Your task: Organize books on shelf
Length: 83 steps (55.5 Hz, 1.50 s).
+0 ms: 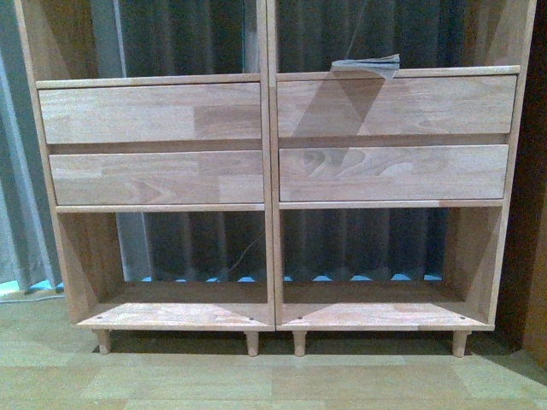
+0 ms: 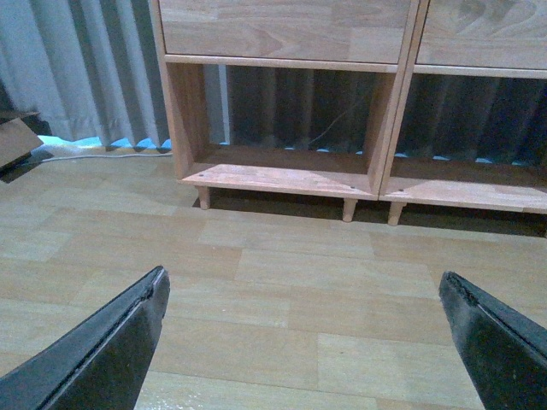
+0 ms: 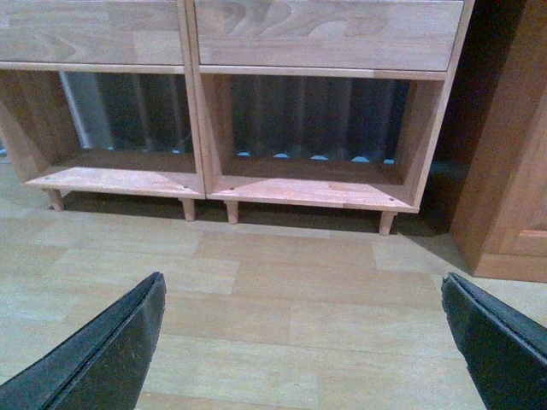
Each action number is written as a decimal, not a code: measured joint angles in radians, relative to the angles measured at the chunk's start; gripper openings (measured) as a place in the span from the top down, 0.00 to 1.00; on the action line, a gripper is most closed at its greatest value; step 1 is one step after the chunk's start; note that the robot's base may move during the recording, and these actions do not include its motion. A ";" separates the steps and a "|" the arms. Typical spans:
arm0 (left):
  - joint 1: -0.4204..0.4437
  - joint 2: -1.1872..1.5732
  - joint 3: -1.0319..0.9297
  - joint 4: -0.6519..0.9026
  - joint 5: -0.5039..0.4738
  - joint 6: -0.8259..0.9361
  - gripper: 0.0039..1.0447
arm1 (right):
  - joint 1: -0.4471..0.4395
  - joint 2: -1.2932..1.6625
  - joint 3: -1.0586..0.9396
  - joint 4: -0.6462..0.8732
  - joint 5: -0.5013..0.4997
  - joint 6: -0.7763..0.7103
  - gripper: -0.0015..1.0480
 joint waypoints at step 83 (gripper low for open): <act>0.000 0.000 0.000 0.000 0.000 0.000 0.07 | 0.000 0.000 0.000 0.000 0.000 0.000 0.07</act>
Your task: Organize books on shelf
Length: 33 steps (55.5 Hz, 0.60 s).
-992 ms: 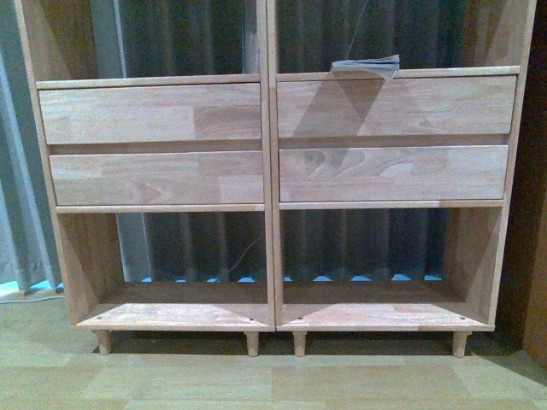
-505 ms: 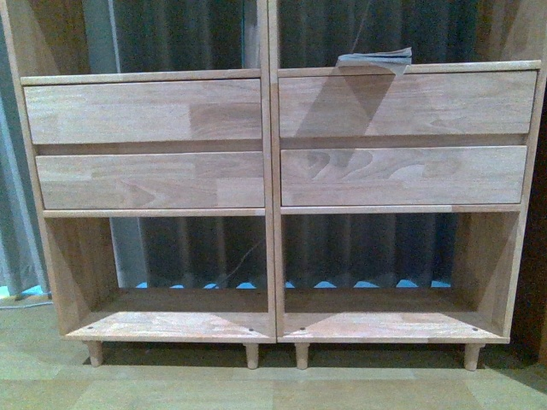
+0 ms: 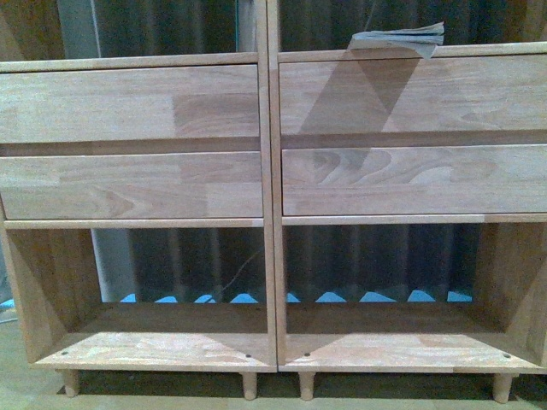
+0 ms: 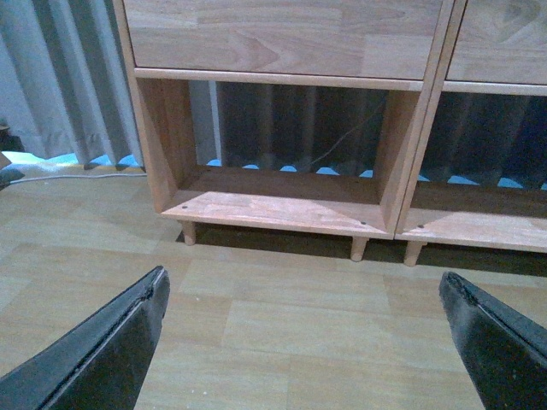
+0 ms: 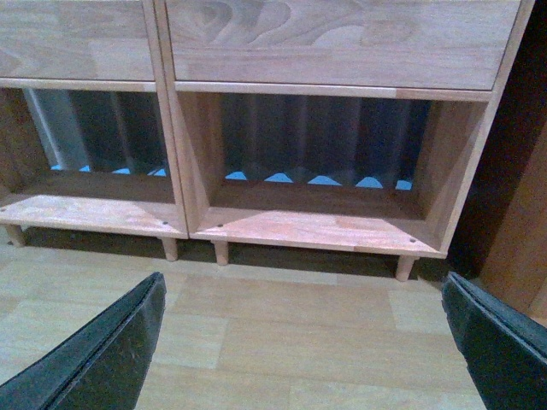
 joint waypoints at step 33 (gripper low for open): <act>0.000 0.000 0.000 0.000 -0.001 0.000 0.07 | 0.000 0.000 0.000 0.000 0.000 0.000 0.07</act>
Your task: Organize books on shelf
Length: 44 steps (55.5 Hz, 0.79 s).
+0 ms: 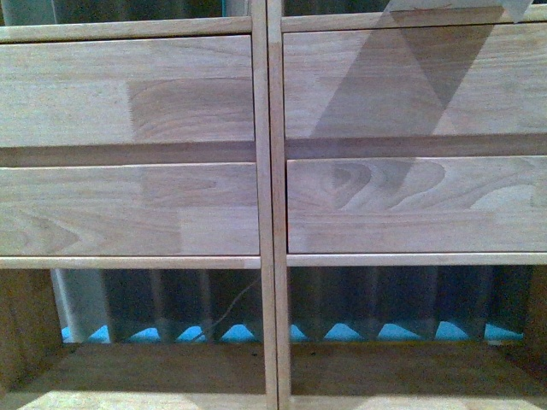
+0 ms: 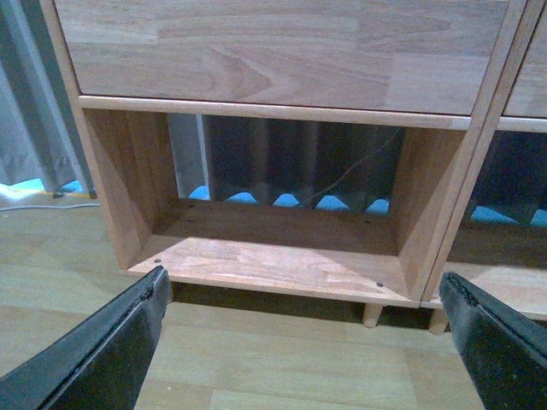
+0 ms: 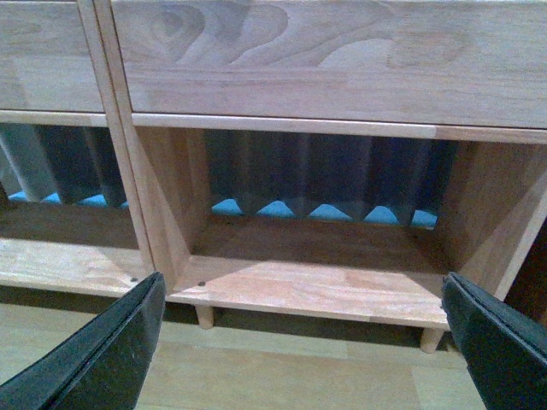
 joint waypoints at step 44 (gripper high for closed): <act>0.000 0.000 0.000 0.000 0.001 0.000 0.07 | 0.000 0.000 0.000 0.000 0.000 0.000 0.07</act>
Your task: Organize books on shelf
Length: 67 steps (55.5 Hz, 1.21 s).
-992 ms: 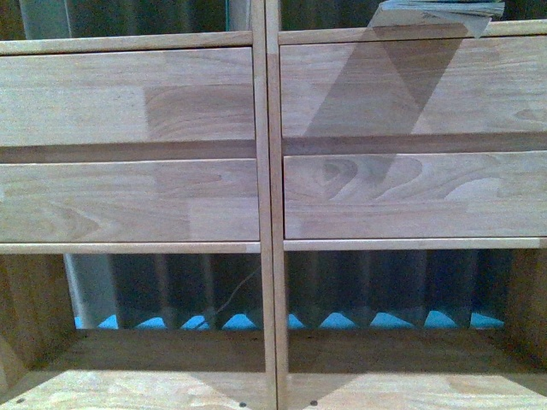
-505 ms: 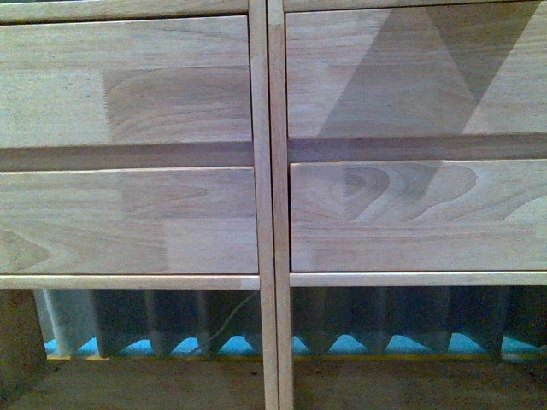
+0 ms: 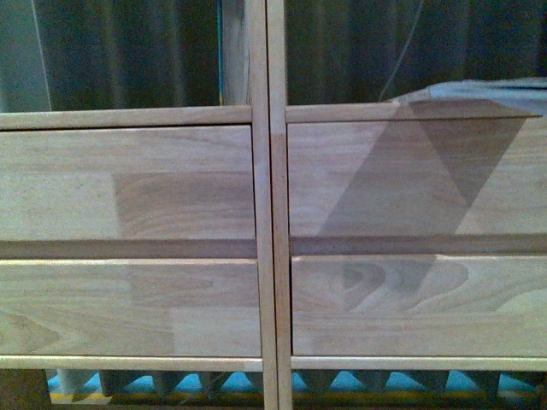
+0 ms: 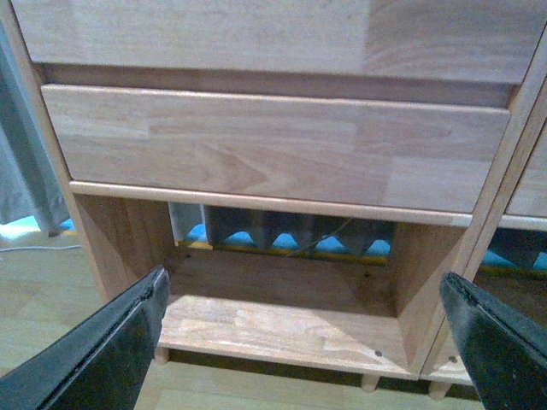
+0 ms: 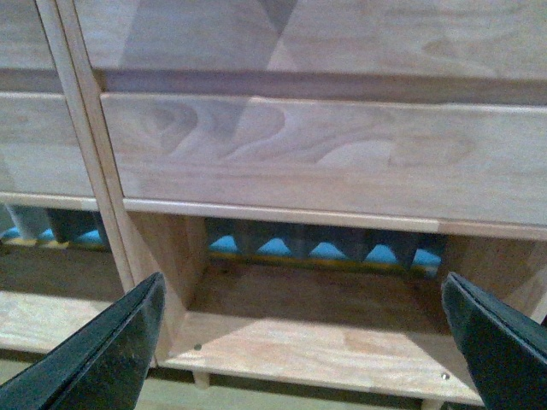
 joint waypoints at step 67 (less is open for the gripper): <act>0.000 0.000 0.000 0.000 0.000 0.000 0.07 | 0.055 1.390 0.739 0.690 -0.166 0.996 0.07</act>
